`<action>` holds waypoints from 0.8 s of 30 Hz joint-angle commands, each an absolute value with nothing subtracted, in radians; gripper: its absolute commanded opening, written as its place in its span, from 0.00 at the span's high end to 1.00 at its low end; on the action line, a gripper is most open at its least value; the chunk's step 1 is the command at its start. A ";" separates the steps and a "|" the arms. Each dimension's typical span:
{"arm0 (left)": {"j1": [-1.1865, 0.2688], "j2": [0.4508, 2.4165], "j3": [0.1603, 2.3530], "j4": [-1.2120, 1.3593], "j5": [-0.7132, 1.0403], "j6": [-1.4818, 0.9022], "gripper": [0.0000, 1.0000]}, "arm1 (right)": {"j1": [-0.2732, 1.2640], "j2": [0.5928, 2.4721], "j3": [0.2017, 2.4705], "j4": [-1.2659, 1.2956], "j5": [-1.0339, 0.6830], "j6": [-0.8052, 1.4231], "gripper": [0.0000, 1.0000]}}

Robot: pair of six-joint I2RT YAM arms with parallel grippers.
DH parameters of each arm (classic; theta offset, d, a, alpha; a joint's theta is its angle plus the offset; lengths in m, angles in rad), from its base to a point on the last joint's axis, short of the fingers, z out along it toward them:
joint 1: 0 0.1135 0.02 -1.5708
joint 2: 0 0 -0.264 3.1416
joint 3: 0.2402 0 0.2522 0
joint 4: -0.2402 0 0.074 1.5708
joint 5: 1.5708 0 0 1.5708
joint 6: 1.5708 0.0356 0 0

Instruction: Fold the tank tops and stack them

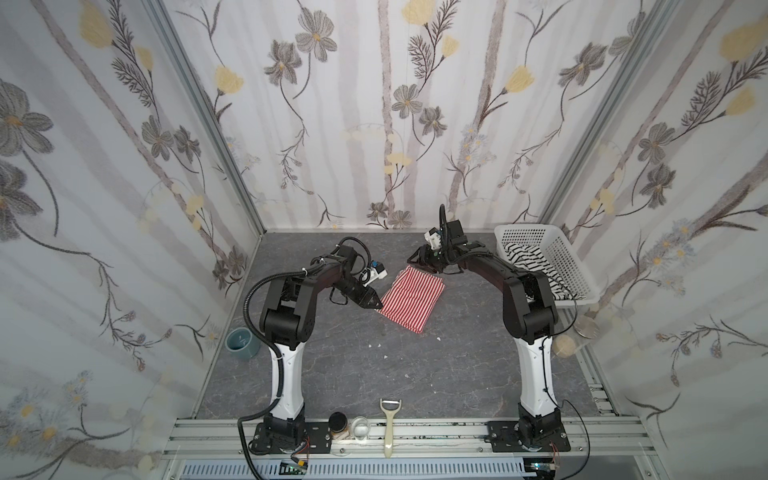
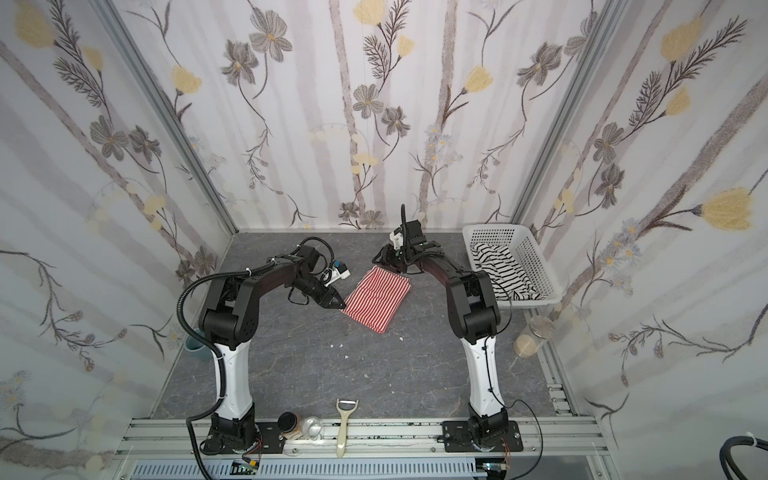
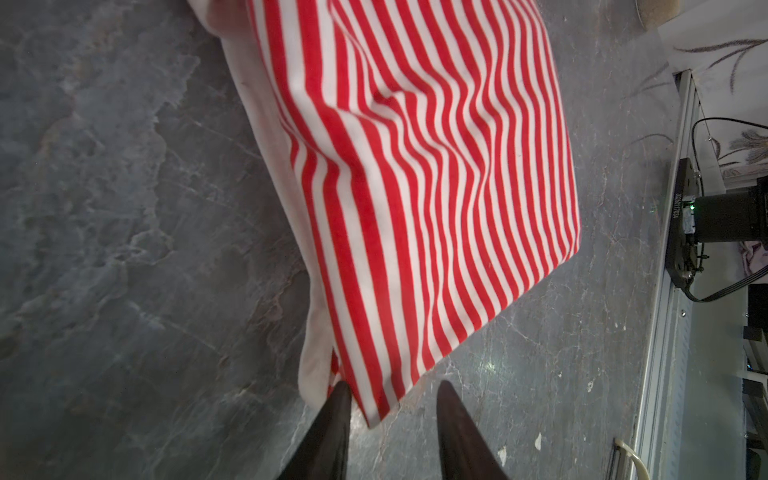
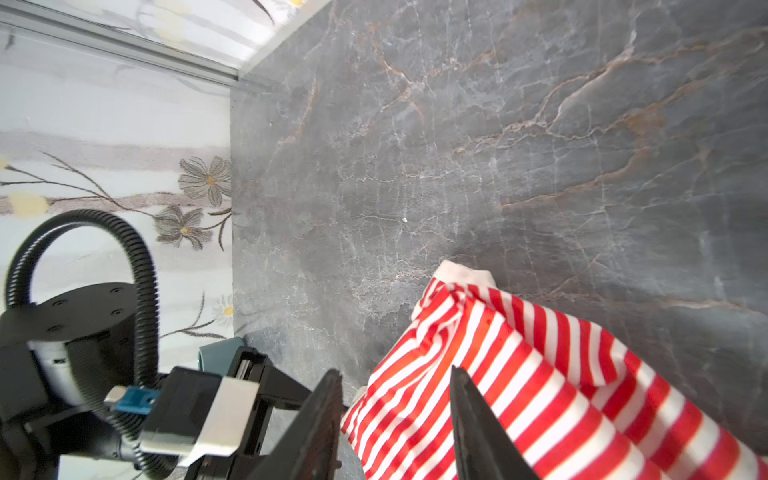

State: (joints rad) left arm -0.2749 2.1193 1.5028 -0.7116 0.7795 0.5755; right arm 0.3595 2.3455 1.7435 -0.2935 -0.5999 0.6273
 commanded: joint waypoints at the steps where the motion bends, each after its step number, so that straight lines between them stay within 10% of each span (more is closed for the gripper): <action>1: -0.259 2.090 1.495 -0.701 0.765 0.550 0.60 | 0.363 2.287 1.665 -0.205 -0.609 0.615 0.56; 14: -0.358 1.982 1.449 -0.582 0.715 0.419 0.64 | 0.371 2.286 1.545 -0.120 -0.579 0.635 0.94; 24: -0.419 2.117 1.524 -0.533 0.621 0.363 0.64 | 0.386 2.472 1.723 -0.144 -0.580 0.709 0.97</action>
